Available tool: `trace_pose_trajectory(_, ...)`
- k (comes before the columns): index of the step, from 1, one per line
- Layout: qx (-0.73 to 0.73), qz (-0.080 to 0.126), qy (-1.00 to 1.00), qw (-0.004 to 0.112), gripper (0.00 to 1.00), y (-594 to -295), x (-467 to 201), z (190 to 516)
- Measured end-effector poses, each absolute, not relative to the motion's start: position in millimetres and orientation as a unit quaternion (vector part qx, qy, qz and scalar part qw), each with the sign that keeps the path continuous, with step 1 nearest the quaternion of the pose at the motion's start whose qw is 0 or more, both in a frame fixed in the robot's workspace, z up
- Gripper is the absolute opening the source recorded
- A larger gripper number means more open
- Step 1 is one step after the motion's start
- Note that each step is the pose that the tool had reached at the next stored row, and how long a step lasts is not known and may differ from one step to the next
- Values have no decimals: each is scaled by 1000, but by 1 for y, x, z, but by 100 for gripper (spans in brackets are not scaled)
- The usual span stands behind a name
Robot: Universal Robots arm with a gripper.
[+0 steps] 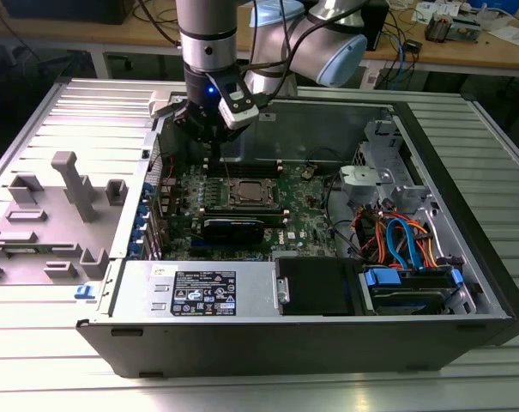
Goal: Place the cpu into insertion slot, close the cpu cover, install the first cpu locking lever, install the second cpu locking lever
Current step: 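Install the first cpu locking lever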
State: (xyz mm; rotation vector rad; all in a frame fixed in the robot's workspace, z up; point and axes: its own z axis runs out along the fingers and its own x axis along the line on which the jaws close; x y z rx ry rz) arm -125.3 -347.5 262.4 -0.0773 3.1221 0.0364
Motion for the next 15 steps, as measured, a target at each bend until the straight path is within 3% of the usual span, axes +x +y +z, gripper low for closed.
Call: trace_pose_trajectory(15,-25,11,1000,9,11,-347,-111,262)
